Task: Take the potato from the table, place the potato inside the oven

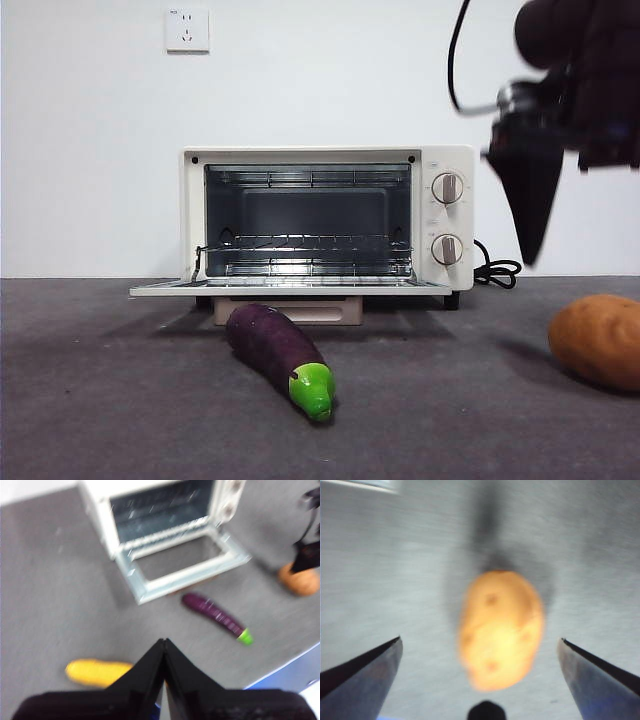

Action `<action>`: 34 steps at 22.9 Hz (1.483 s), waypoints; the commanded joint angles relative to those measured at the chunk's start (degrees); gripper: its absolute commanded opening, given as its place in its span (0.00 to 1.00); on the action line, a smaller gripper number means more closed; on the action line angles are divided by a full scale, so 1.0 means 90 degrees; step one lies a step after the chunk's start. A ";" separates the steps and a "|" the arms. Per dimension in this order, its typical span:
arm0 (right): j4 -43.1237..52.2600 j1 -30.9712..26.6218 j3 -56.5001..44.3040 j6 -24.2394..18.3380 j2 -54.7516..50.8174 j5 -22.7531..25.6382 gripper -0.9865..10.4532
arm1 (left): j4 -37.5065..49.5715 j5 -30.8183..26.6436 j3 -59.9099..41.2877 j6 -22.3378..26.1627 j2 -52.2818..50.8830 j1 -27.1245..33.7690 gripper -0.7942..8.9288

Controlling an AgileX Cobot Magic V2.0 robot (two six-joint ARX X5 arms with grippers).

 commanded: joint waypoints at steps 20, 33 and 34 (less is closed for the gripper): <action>-0.0175 0.0117 0.0012 0.0568 0.1270 0.0284 0.14 | 0.0024 -0.0056 -0.1105 -0.0277 -0.0568 -0.0015 0.08; 0.0852 0.1889 0.0022 0.1472 -0.0644 -0.0017 0.14 | 0.0024 -0.0053 -0.1105 -0.0267 -0.0568 -0.0015 0.08; 0.1273 0.2030 0.0022 0.1564 -0.0695 -0.0019 0.14 | 0.0024 -0.0053 -0.1105 -0.0253 -0.0568 -0.0015 0.08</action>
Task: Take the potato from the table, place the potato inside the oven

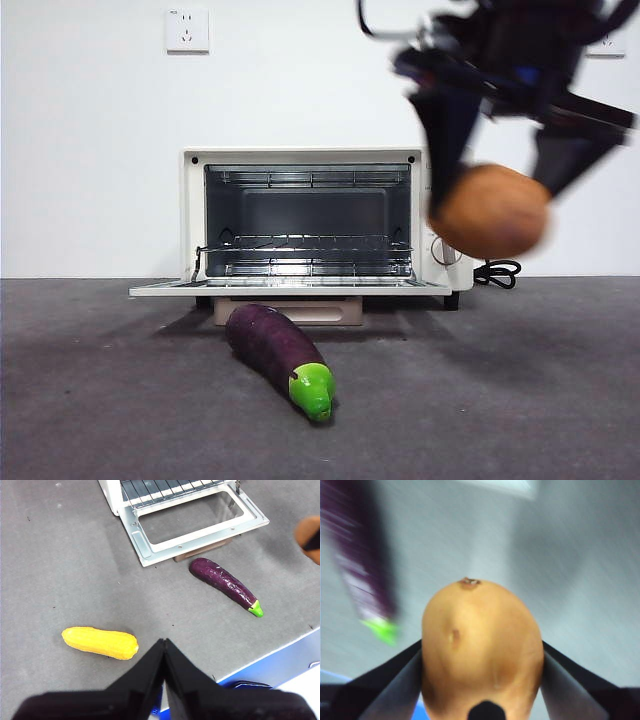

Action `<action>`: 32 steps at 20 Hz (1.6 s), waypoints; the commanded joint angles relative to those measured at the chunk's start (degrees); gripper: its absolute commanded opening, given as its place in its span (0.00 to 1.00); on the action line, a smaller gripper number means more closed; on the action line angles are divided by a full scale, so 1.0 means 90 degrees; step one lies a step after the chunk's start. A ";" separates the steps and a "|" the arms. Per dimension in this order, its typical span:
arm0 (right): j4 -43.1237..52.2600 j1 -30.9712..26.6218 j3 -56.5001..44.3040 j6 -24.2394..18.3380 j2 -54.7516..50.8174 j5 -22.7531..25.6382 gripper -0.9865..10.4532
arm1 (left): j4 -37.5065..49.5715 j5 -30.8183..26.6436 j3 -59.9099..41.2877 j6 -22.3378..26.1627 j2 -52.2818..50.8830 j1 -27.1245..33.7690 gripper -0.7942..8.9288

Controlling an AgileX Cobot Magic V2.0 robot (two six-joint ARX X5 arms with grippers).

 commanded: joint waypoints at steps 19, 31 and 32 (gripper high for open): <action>0.4850 0.0391 0.0364 0.1209 0.1253 -0.0146 0.14 | 0.0027 -0.0007 -0.0039 0.0357 0.0005 -0.0015 0.08; 0.3655 -0.0168 0.3123 0.0809 0.3347 -0.0282 0.14 | 0.0027 -0.0027 -0.0039 0.0823 0.0602 -0.0015 0.08; 0.3657 -0.0168 0.3177 0.0809 0.3439 -0.0092 0.14 | 0.0027 -0.0024 -0.0039 0.0850 0.0648 -0.0015 0.08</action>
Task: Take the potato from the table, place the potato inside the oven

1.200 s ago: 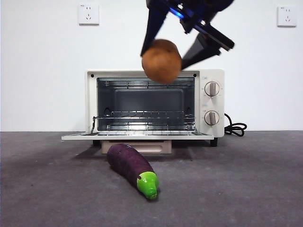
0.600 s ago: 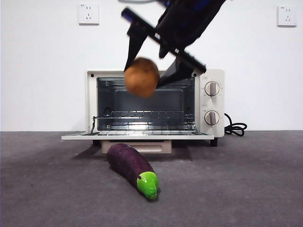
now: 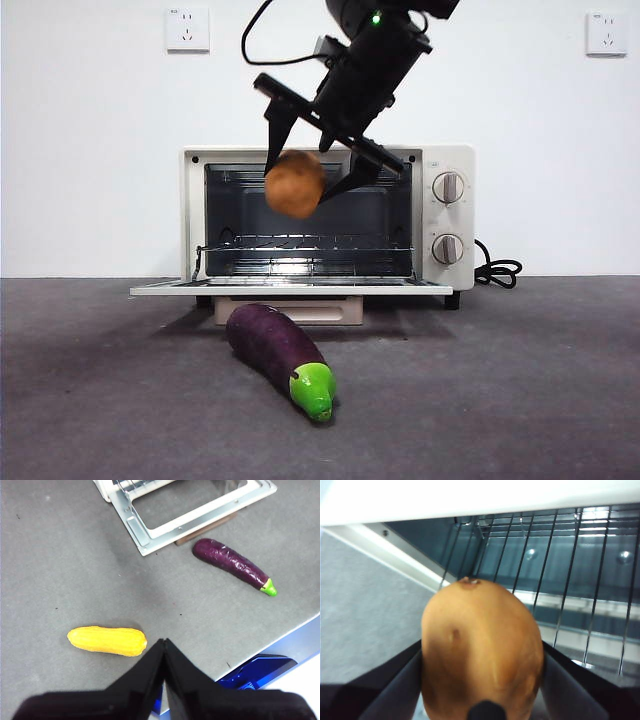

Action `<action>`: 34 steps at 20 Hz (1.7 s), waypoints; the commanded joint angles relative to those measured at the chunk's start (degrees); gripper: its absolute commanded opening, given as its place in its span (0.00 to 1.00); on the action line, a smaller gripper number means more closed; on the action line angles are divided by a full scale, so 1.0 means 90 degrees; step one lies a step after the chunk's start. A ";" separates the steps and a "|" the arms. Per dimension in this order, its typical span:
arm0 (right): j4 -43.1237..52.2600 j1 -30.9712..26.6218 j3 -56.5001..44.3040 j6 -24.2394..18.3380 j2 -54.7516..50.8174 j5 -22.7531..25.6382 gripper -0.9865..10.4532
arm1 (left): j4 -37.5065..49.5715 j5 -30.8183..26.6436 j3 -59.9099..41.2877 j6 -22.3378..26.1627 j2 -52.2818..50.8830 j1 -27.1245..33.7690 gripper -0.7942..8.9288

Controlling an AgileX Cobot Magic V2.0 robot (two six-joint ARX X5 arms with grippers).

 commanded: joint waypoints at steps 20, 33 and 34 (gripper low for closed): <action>0.0933 -0.0005 0.0078 -0.0199 0.0777 0.1457 0.15 | 0.0027 -0.0015 -0.0039 0.0189 0.0272 -0.0015 0.08; 0.1122 -0.0002 0.0078 -0.0202 0.0831 0.1955 0.64 | 0.0024 -0.0015 -0.0039 0.0163 0.0114 -0.0015 0.08; 0.1134 -0.0002 0.0078 -0.0202 0.0831 0.1953 0.64 | 0.0027 -0.0017 -0.0039 0.0165 0.0107 -0.0015 0.08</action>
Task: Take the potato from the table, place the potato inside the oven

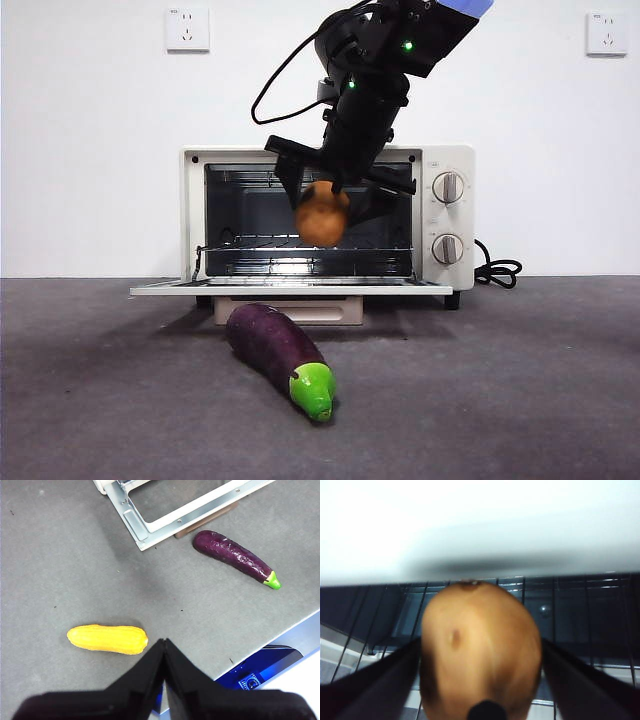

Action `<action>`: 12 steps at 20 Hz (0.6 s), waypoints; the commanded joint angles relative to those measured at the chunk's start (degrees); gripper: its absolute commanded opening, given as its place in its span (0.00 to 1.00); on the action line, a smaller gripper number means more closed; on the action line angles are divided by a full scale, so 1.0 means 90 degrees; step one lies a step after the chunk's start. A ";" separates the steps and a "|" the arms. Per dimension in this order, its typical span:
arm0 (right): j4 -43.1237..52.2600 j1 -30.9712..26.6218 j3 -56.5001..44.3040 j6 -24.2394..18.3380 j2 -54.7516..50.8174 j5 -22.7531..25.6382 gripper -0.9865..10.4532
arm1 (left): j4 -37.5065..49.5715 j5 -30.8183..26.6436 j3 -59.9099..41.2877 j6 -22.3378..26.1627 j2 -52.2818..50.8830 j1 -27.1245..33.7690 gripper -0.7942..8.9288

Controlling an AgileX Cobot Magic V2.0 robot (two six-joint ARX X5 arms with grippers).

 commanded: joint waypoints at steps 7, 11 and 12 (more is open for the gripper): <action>-0.0296 0.0073 0.0034 -0.0041 -0.0049 -0.0313 0.64 | 0.0027 -0.0015 -0.0039 0.0044 -0.0114 -0.0015 0.08; -0.1362 0.0177 0.0034 -0.0119 -0.0561 -0.0114 0.64 | 0.0027 -0.0182 -0.0039 0.0046 -0.0185 -0.0015 0.08; -0.1649 0.0231 0.0034 -0.0231 -0.0724 -0.0114 0.64 | 0.0027 -0.0221 -0.0039 0.0046 -0.0185 -0.0015 0.08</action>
